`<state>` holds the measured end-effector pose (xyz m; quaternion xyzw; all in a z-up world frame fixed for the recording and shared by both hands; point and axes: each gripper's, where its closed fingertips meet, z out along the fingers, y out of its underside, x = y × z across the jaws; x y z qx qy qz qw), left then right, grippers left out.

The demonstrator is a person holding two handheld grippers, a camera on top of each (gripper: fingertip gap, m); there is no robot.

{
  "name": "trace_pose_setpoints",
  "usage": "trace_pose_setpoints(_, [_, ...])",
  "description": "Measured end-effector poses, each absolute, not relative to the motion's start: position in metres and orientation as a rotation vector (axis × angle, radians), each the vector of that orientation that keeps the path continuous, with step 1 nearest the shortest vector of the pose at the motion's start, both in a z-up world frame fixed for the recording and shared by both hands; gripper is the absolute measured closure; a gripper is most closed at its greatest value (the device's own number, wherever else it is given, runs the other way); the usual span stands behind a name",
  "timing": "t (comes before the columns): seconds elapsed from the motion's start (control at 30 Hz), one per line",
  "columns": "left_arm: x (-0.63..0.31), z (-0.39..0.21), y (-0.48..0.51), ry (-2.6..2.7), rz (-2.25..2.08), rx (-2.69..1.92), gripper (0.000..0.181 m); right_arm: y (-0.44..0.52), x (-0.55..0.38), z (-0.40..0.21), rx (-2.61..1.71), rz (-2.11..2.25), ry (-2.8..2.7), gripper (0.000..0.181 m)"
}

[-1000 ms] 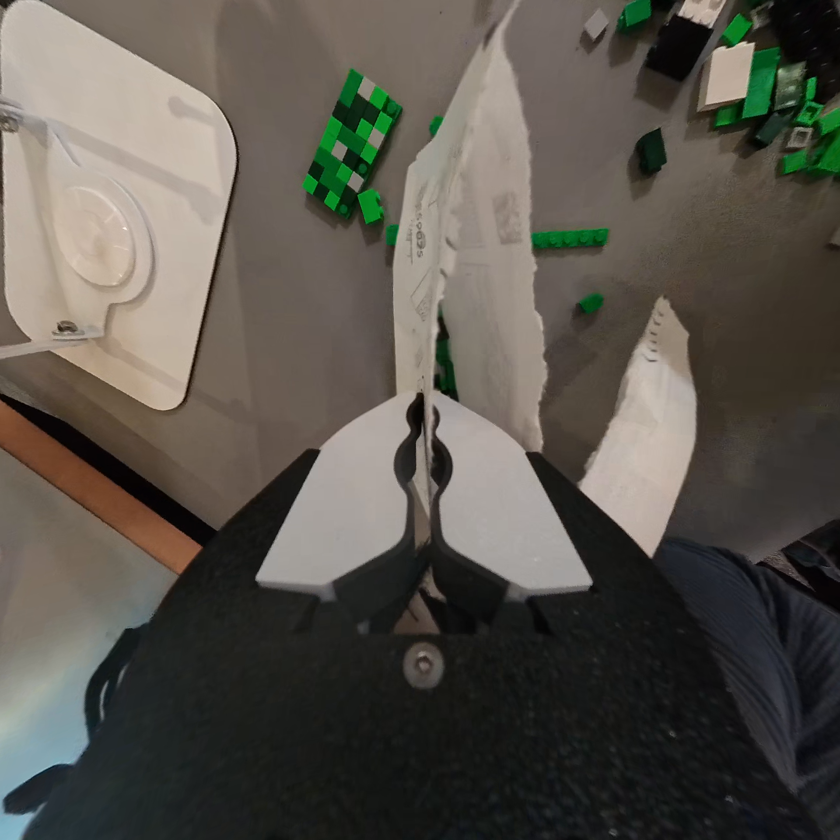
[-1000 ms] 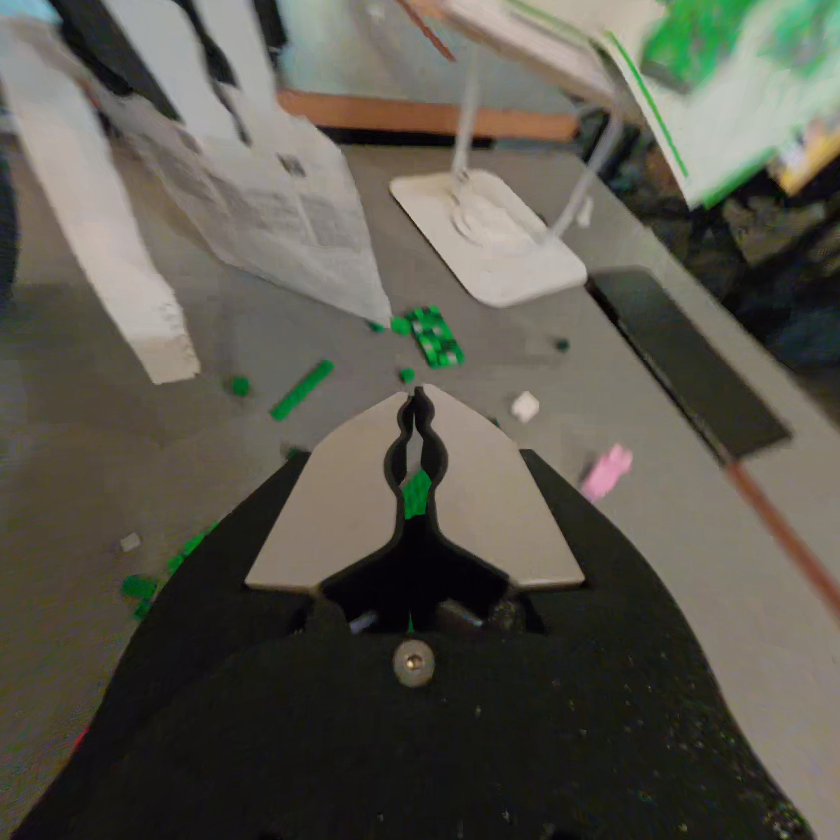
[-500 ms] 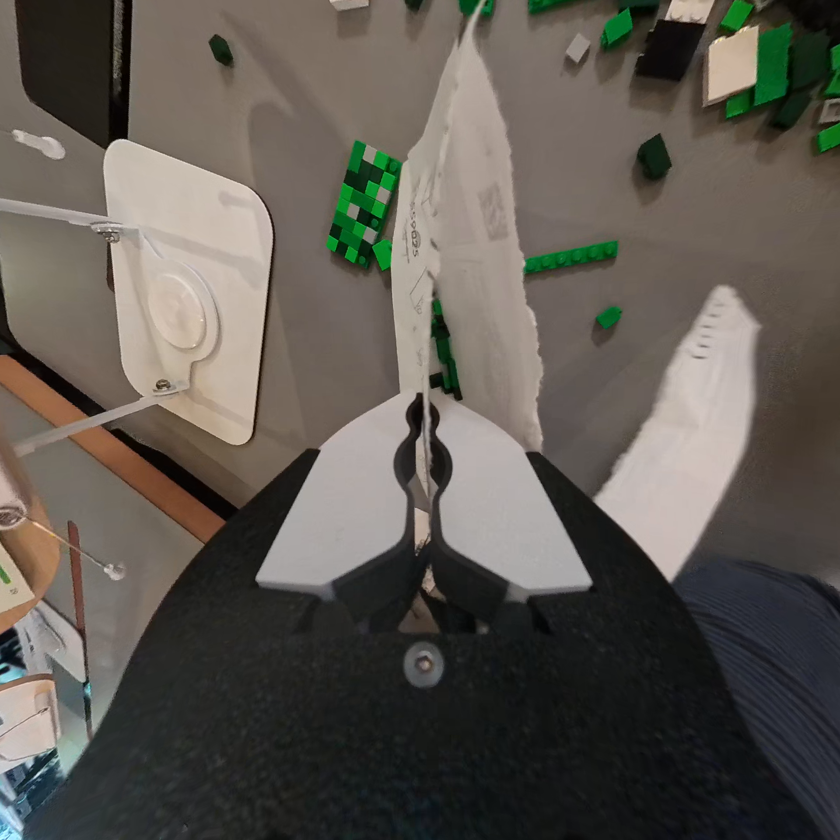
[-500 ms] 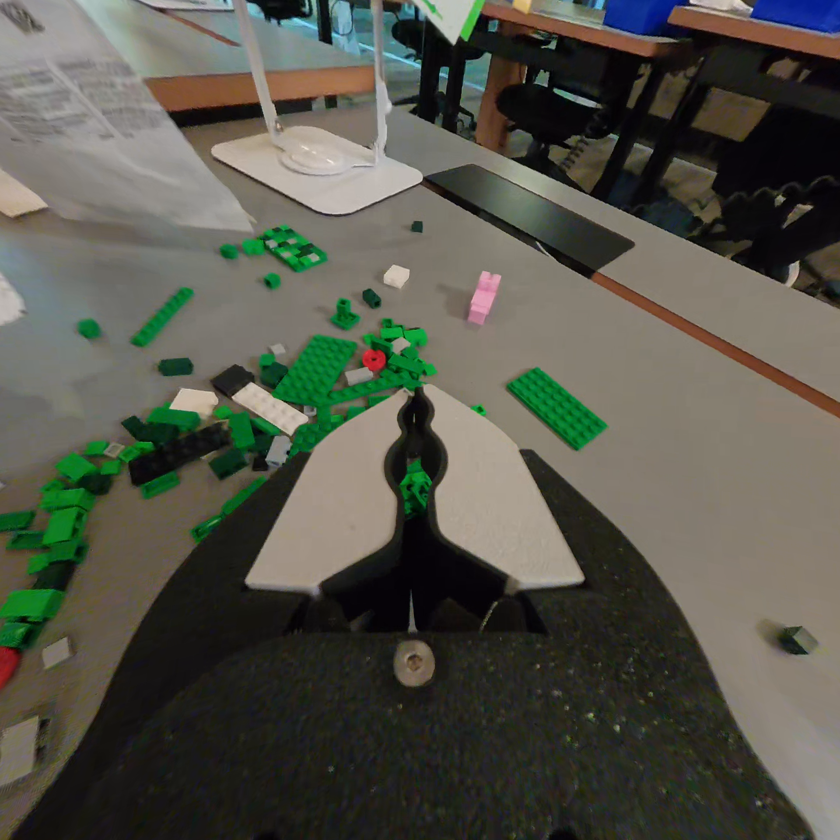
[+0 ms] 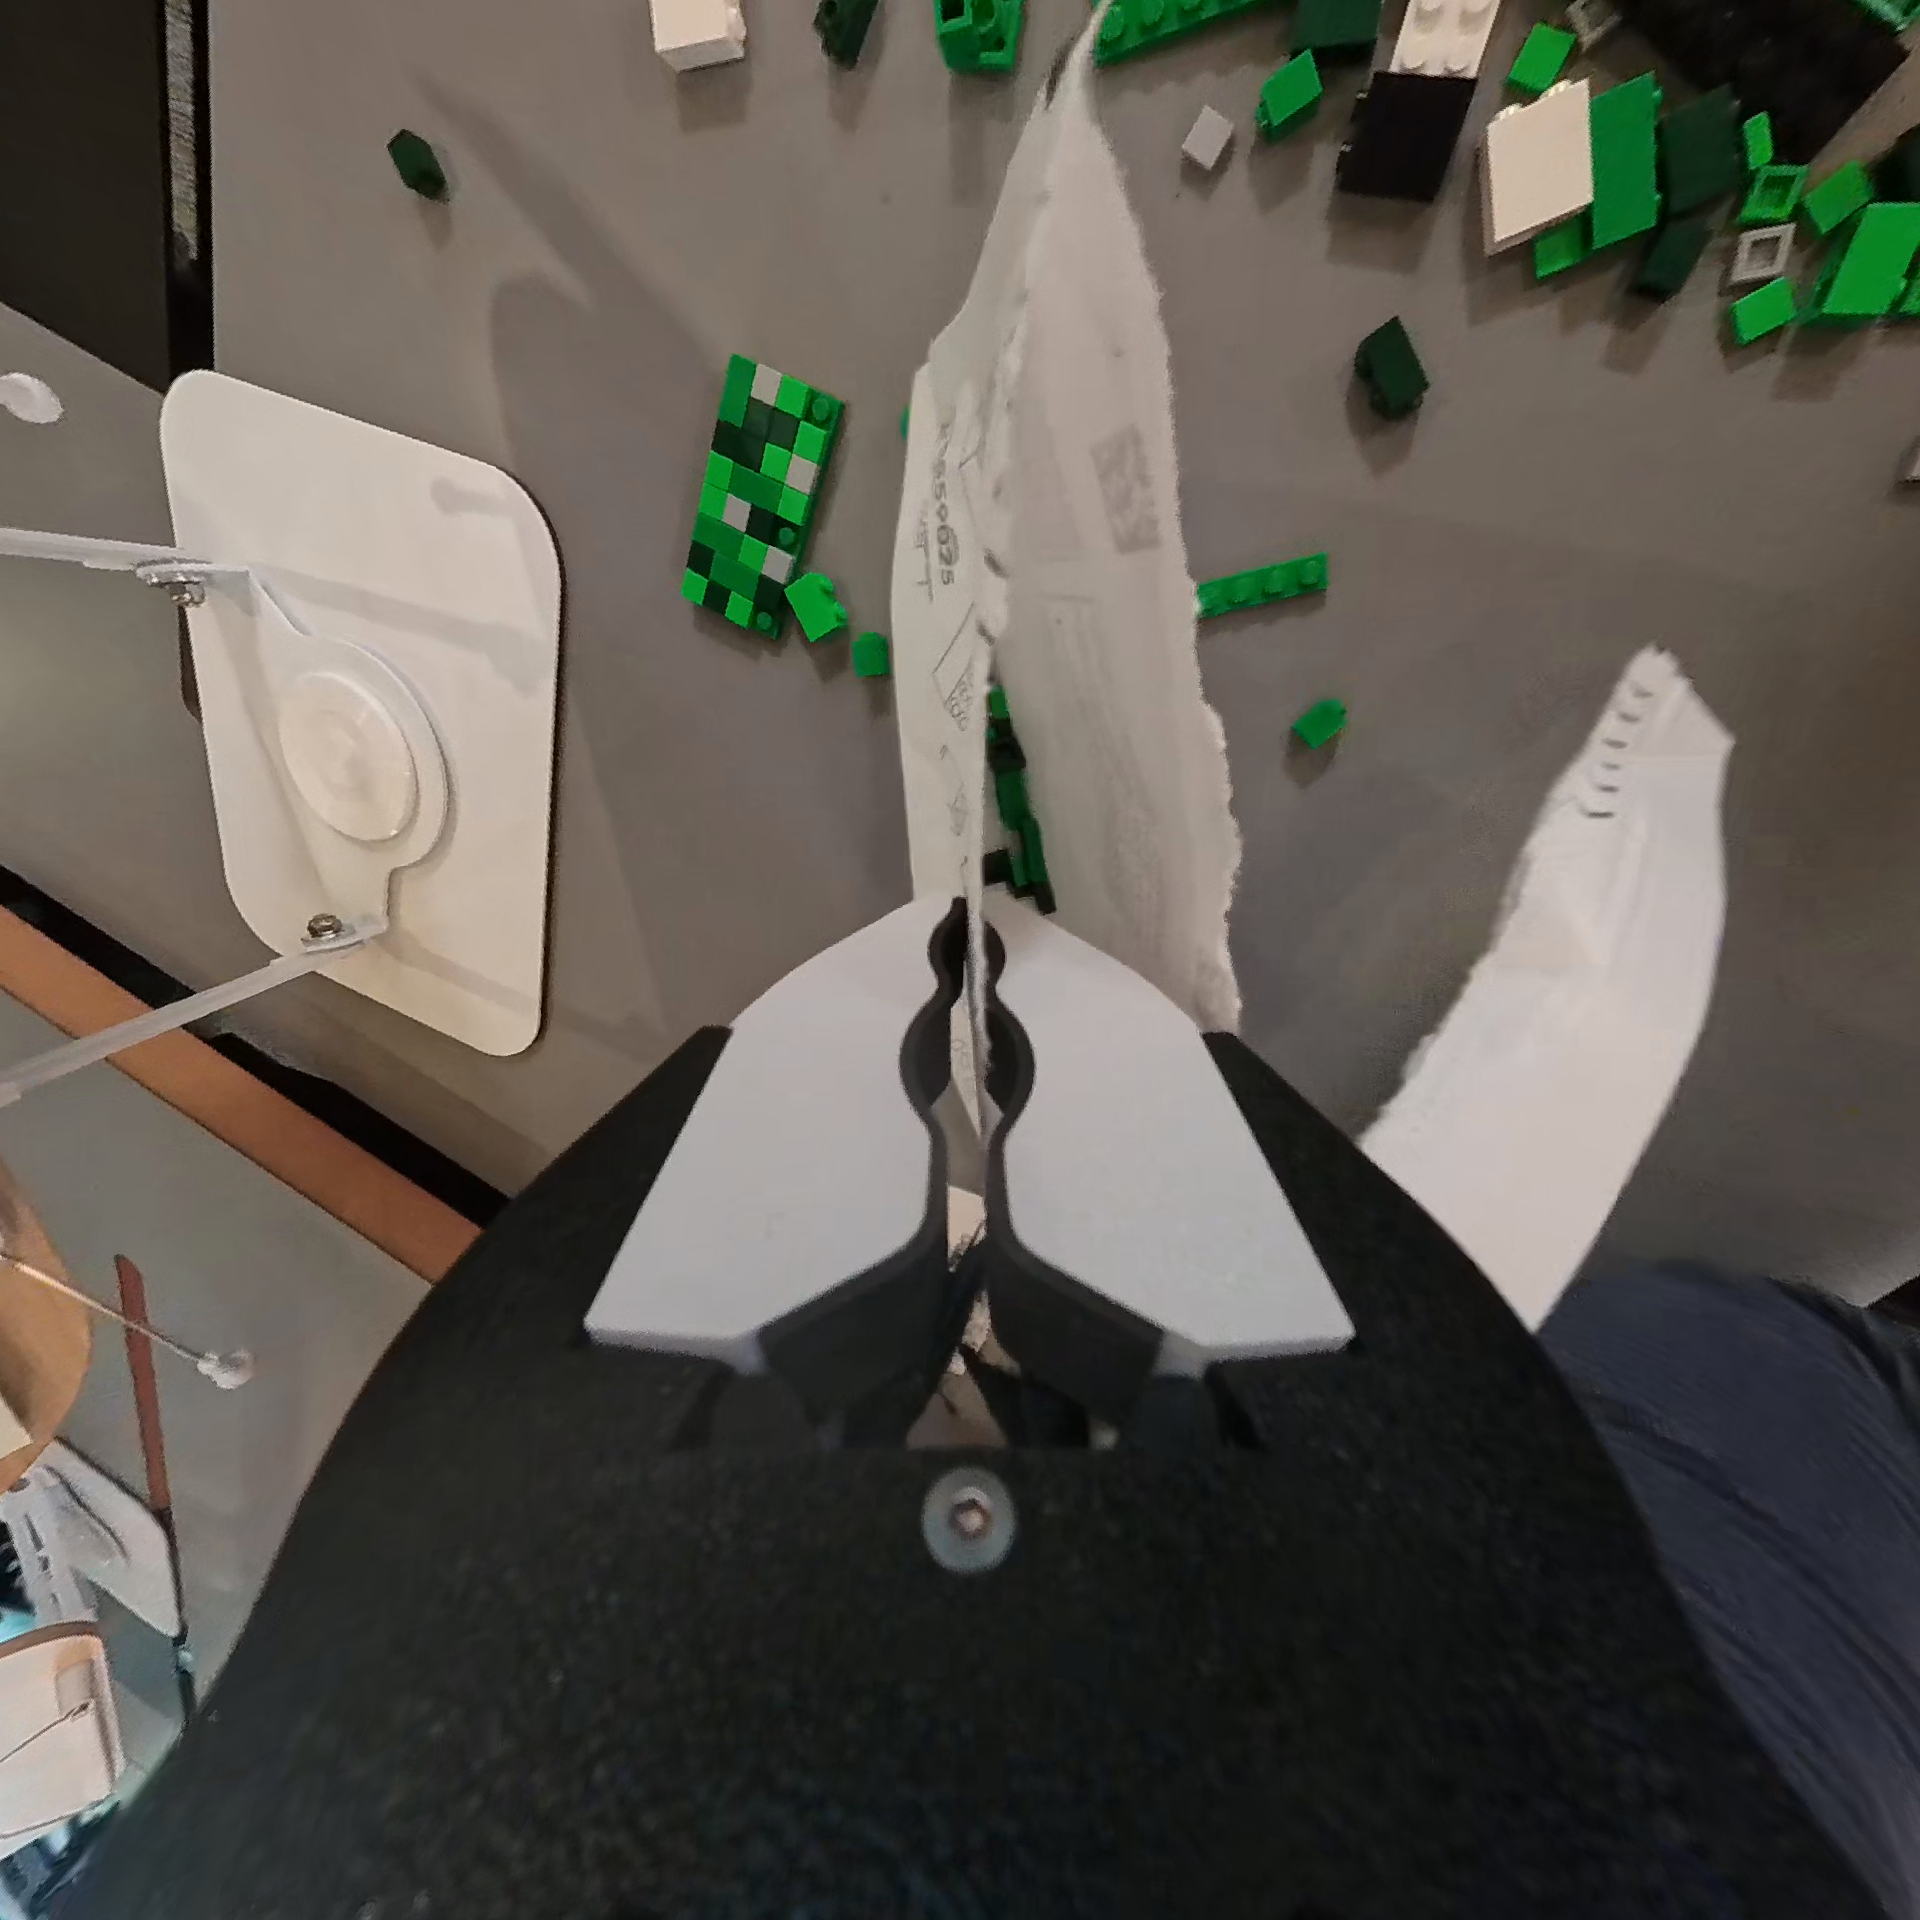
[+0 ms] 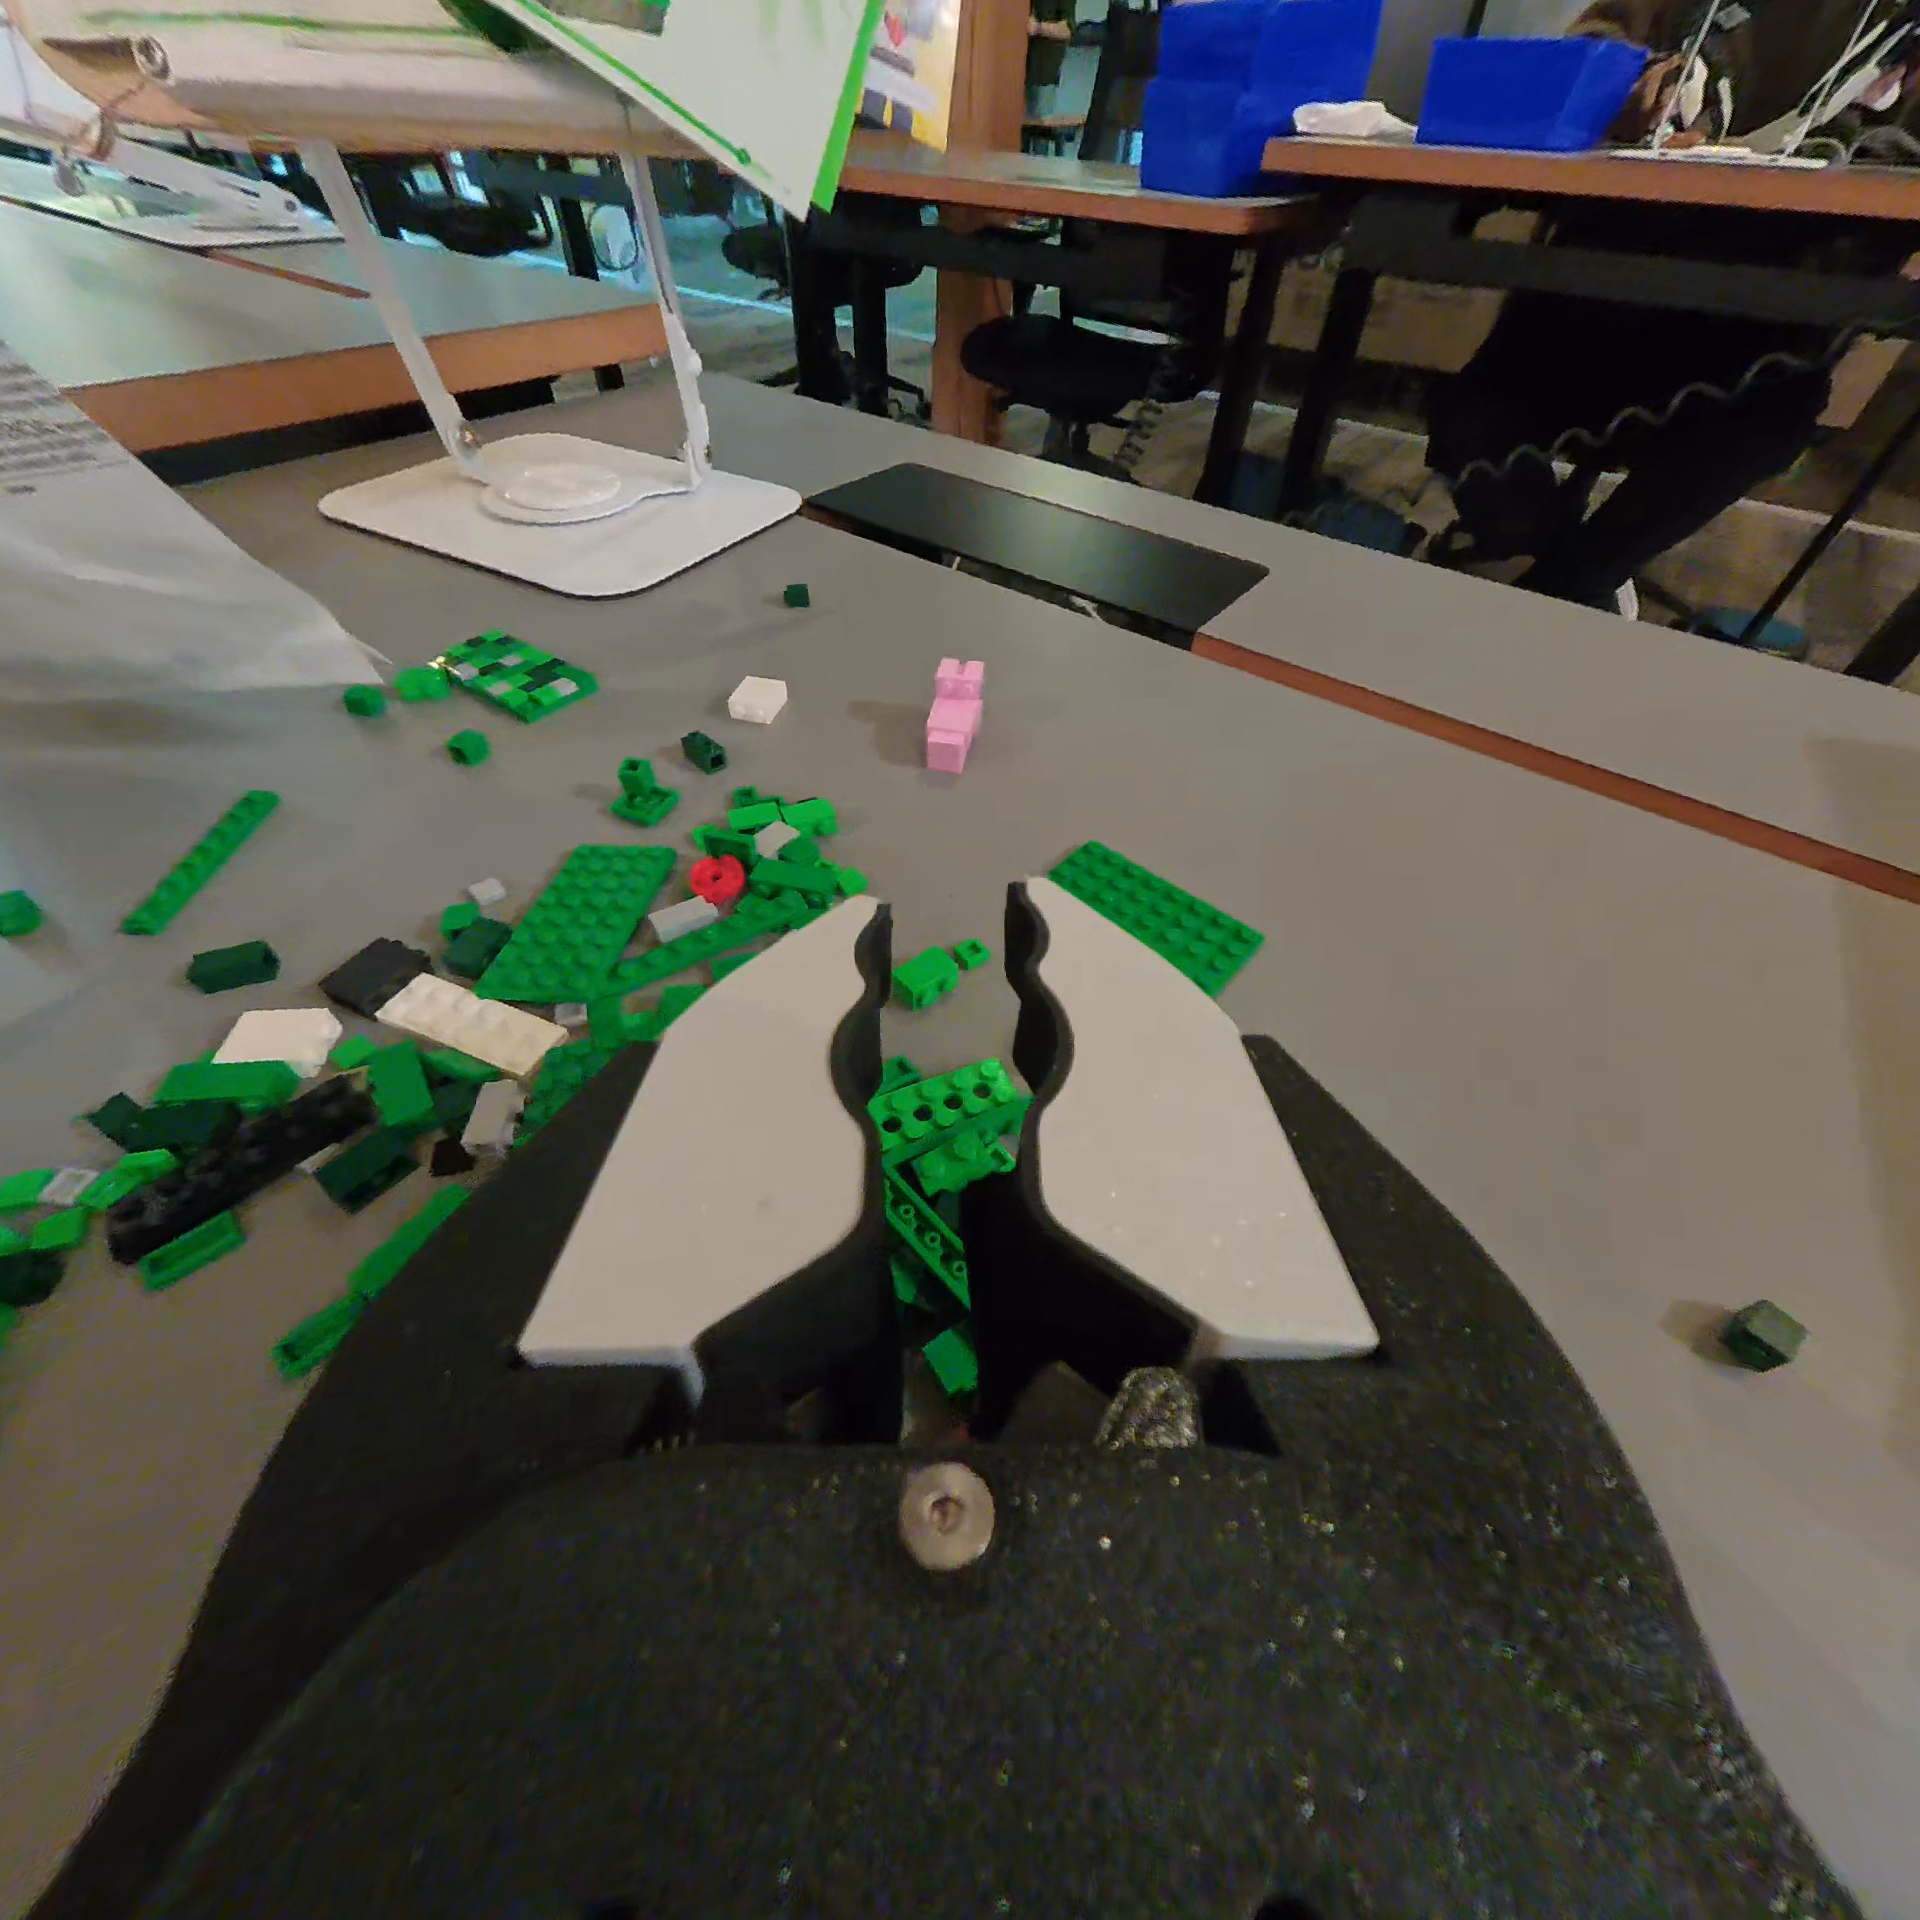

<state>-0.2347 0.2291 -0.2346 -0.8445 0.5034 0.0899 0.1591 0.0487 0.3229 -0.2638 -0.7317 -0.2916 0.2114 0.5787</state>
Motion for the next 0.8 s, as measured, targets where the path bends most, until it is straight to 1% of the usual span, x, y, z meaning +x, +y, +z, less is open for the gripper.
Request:
trace_pose_setpoints(0.2, [-0.232, -0.236, 0.229, 1.446, 0.233, -2.426, 0.181, 0.322, 0.045, -0.271, -1.74, 0.486, -0.71, 0.159])
trace_pose_setpoints(0.37, [-0.232, -0.235, 0.226, 1.459, 0.227, -2.417, 0.181, 0.311, 0.042, -0.282, -1.863, 0.565, -0.825, 0.15])
trace_pose_setpoints(0.47, [-0.233, -0.235, 0.226, 1.459, 0.237, -2.414, 0.181, 0.308, 0.056, -0.291, -1.959, 0.5, -0.892, 0.151])
trace_pose_setpoints(0.53, [-0.235, -0.235, 0.228, 1.458, 0.251, -2.407, 0.181, 0.311, 0.07, -0.292, -1.983, 0.431, -0.887, 0.155])
trace_pose_setpoints(0.67, [-0.236, -0.235, 0.229, 1.453, 0.25, -2.409, 0.181, 0.309, 0.082, -0.304, -2.078, 0.475, -0.882, 0.157])
trace_pose_setpoints(0.8, [-0.237, -0.236, 0.23, 1.451, 0.231, -2.411, 0.181, 0.314, 0.09, -0.313, -2.106, 0.406, -0.883, 0.16])
